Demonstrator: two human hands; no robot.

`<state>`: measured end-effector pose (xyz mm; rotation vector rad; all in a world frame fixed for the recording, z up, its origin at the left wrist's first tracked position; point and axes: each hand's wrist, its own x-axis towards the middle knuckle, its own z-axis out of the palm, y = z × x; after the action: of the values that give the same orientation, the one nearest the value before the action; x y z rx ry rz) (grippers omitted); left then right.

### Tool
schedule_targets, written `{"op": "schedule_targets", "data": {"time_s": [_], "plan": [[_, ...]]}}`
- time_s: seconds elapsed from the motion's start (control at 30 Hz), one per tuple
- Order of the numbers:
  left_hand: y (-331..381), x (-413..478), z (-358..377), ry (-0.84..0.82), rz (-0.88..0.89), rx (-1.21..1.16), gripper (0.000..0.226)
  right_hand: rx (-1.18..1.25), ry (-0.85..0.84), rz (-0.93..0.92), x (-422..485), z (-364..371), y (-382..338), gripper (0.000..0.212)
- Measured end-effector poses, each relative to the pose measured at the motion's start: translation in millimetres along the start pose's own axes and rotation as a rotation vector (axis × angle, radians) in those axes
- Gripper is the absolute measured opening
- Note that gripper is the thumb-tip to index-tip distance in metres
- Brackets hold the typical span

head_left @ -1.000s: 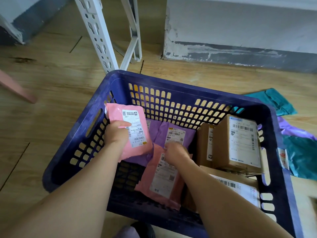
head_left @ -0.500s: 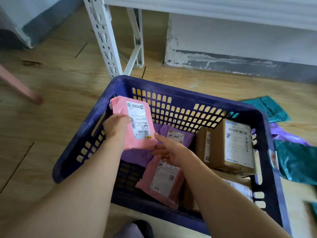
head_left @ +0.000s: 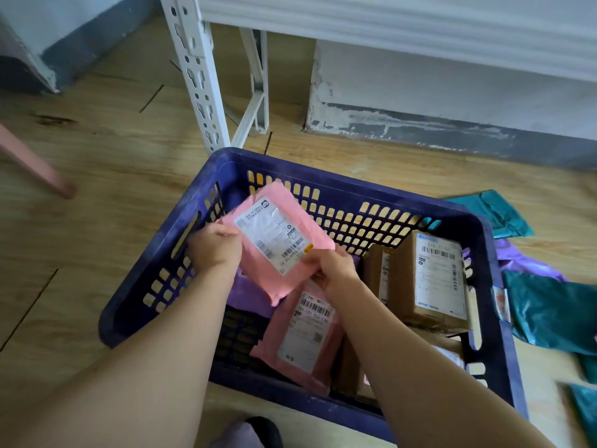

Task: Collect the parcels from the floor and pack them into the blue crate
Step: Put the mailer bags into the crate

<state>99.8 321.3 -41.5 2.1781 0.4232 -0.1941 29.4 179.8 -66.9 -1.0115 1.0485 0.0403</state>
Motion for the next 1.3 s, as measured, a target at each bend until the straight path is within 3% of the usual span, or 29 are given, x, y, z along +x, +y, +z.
{"op": "schedule_targets", "data": {"time_s": [0.1,0.2,0.3,0.37,0.5,0.6,0.7,0.8,0.87,0.97,1.1,1.23,1.3], "plan": [[-5.9,-0.7,-2.2,0.168,0.275,0.115,0.034,-0.337,0.073,-0.241,-3.1,-6.0,-8.7,0.028],[-6.1,-2.6,5.5,0.009,0.516,0.206,0.060,-0.600,0.040,-0.411,-4.5,1.2,-13.3,0.030],[-8.6,-7.1,14.1,-0.450,0.309,0.293,0.051,-0.714,-0.084,-0.403,-4.4,14.5,-14.5,0.027],[-16.7,-5.5,15.3,-0.600,0.176,0.372,0.033,-0.712,-0.159,-0.381,-4.4,21.6,-12.9,0.027],[-32.9,9.0,10.7,-0.457,0.105,0.516,0.027,-0.744,-0.089,-0.398,4.7,21.8,-2.4,0.029],[-49.2,12.1,10.7,-0.513,0.024,0.608,0.049,-0.975,0.058,-0.397,10.7,9.8,1.8,0.032],[-62.8,11.1,16.3,-0.550,-0.046,0.646,0.055,-1.187,0.000,-0.293,11.9,-2.7,9.4,0.025],[-66.0,13.3,22.0,-0.475,-0.107,0.650,0.053,-1.324,-0.067,-0.236,15.4,-10.2,20.3,0.029],[-68.3,12.7,23.2,-0.437,-0.121,0.740,0.068,-1.382,-0.138,-0.236,19.2,-12.9,25.4,0.033],[-64.8,6.9,23.4,-0.448,0.079,0.852,0.085,-1.427,-0.243,-0.262,20.9,-14.1,27.6,0.040],[-56.0,7.2,35.7,-0.669,0.505,0.961,0.083,-1.414,-0.255,-0.275,27.1,-15.6,28.9,0.039],[-52.6,7.6,54.3,-0.858,0.532,1.116,0.073,-1.487,-0.270,-0.220,35.7,-16.5,33.3,0.038],[-54.6,9.2,57.8,-0.865,0.486,1.189,0.075,-1.527,-0.275,-0.191,38.0,-16.5,37.0,0.039]]}}
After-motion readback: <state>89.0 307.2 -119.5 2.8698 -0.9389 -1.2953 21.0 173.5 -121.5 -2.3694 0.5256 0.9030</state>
